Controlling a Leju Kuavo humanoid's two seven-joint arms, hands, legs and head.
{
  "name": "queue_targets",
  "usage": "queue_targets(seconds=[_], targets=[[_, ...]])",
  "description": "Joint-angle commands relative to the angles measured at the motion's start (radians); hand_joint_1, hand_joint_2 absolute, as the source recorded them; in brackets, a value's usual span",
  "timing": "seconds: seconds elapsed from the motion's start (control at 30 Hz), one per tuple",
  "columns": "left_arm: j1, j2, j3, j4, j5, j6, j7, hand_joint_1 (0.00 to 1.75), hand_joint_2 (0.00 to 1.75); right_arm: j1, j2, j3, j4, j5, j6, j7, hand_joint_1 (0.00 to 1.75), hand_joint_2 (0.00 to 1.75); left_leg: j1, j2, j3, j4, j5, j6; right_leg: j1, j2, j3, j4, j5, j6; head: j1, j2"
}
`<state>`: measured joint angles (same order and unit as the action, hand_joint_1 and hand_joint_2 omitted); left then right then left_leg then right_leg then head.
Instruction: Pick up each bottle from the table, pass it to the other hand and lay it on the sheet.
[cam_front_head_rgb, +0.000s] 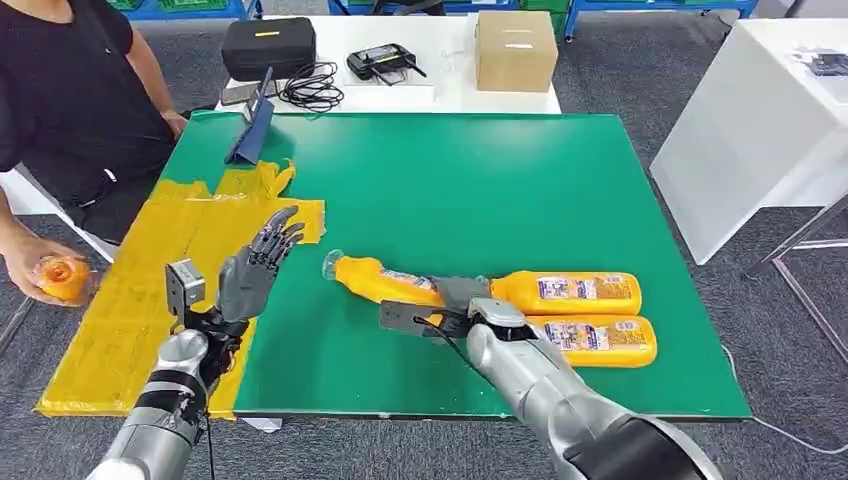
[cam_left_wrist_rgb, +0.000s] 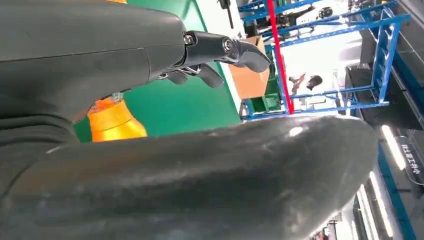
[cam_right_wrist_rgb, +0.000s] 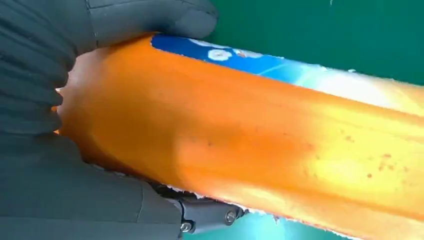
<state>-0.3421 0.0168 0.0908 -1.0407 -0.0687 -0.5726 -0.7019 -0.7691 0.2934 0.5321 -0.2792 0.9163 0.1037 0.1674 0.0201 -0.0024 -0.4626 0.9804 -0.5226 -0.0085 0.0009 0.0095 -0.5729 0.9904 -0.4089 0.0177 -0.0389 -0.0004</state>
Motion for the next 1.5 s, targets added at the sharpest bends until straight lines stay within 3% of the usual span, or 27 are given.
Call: queue_targets(seconds=[0.03,0.1,0.2,0.23,0.27,0.3,0.4,0.43,0.53,0.73,0.9,1.03,1.1,1.27,1.5], targets=[[-0.033,-0.015,0.008,0.058,-0.003,0.004,0.004,0.00,0.00,0.039,-0.032,-0.054,0.061,-0.008,-0.015,-0.014,1.75,1.75,0.000,-0.002,0.000,-0.001,0.001,0.001,0.000,-0.003,0.001,-0.002,0.000,0.000,0.000,0.000],[-0.027,-0.014,0.009,0.054,-0.003,0.009,0.004,0.00,0.00,0.045,-0.033,-0.071,0.051,-0.021,-0.060,-0.054,1.75,1.75,0.000,-0.004,-0.001,-0.002,0.002,0.001,0.000,-0.004,0.000,-0.003,0.001,0.000,0.000,0.000],[0.001,-0.015,0.018,0.025,0.000,0.038,0.006,0.00,0.00,0.053,-0.029,-0.164,0.021,-0.088,-0.274,-0.198,1.75,1.75,0.000,-0.003,-0.001,-0.002,0.002,0.001,0.000,-0.004,0.000,-0.003,0.001,0.000,0.000,0.000],[0.032,-0.021,0.040,-0.013,0.014,0.077,0.045,0.00,0.00,0.065,-0.019,-0.251,-0.016,-0.160,-0.471,-0.369,1.75,1.75,0.000,-0.002,-0.001,-0.002,0.001,0.001,0.000,-0.002,0.000,-0.003,0.001,0.000,0.000,0.000],[0.059,-0.023,0.053,-0.048,0.027,0.109,0.074,0.00,0.00,0.072,-0.007,-0.321,-0.041,-0.229,-0.556,-0.490,1.75,1.75,0.000,-0.002,-0.001,-0.003,0.002,0.001,0.000,-0.003,0.000,-0.004,0.002,0.000,0.000,0.000],[0.081,-0.038,0.082,-0.079,0.064,0.138,0.105,0.00,0.00,0.085,0.014,-0.404,-0.088,-0.332,-0.573,-0.624,1.75,1.75,0.000,0.000,-0.001,-0.002,0.001,0.001,0.000,0.000,-0.001,-0.002,0.001,0.000,0.000,0.000],[0.123,-0.056,0.123,-0.137,0.171,0.129,0.158,0.00,0.00,0.115,0.053,-0.463,-0.202,-0.450,-0.531,-0.742,1.75,1.75,0.000,0.003,-0.006,-0.001,0.000,0.002,-0.001,0.002,-0.005,-0.001,0.001,0.001,0.001,0.000],[0.140,-0.059,0.128,-0.162,0.194,0.131,0.179,0.00,1.75,0.142,0.056,-0.427,-0.274,-0.488,-0.526,-0.742,1.75,1.75,0.000,0.004,-0.008,0.000,0.000,0.002,-0.001,0.003,-0.008,0.000,0.001,0.000,0.000,0.000],[0.190,-0.067,0.119,-0.224,0.245,0.137,0.218,0.00,1.75,0.230,0.056,-0.282,-0.475,-0.606,-0.497,-0.746,1.75,1.75,0.001,0.004,-0.007,-0.002,-0.001,0.001,0.000,0.003,-0.009,-0.001,0.002,-0.002,0.000,0.000],[0.284,-0.097,0.055,-0.303,0.258,0.133,0.228,0.00,1.75,0.306,0.056,-0.067,-0.569,-0.624,-0.507,-0.739,1.75,1.75,0.001,0.004,-0.015,-0.002,-0.001,0.001,0.000,0.002,-0.015,0.000,0.001,-0.002,0.000,0.000],[0.322,-0.103,0.009,-0.358,0.257,0.130,0.223,0.00,1.75,0.300,0.056,0.053,-0.551,-0.609,-0.473,-0.683,1.75,1.75,0.001,0.003,-0.018,-0.001,-0.001,0.001,0.000,0.001,-0.018,0.000,0.001,-0.002,0.000,0.000],[0.351,-0.100,-0.017,-0.413,0.250,0.122,0.211,0.00,1.75,0.272,0.056,0.208,-0.478,-0.591,-0.372,-0.610,1.75,1.75,0.001,0.002,-0.018,-0.001,0.000,0.001,0.000,0.001,-0.018,0.000,0.001,-0.002,0.000,0.000],[0.362,-0.103,-0.023,-0.433,0.251,0.115,0.205,0.00,1.75,0.269,0.056,0.302,-0.463,-0.566,-0.379,-0.577,1.75,1.75,0.001,0.003,-0.018,-0.001,-0.001,0.001,0.001,0.002,-0.018,0.000,0.002,-0.002,0.000,0.000],[0.368,-0.103,-0.026,-0.441,0.252,0.112,0.206,0.00,1.75,0.272,0.056,0.344,-0.466,-0.576,-0.374,-0.564,1.75,1.75,0.001,0.001,-0.018,-0.001,0.000,0.001,0.001,0.000,-0.018,0.000,0.001,-0.002,0.000,0.000],[0.386,-0.109,-0.021,-0.465,0.260,0.097,0.190,0.00,1.75,0.287,0.056,0.602,-0.436,-0.563,-0.324,-0.491,1.75,1.75,0.001,0.003,-0.013,-0.004,-0.001,0.003,0.001,0.002,-0.013,-0.003,0.002,-0.001,0.000,0.000]])
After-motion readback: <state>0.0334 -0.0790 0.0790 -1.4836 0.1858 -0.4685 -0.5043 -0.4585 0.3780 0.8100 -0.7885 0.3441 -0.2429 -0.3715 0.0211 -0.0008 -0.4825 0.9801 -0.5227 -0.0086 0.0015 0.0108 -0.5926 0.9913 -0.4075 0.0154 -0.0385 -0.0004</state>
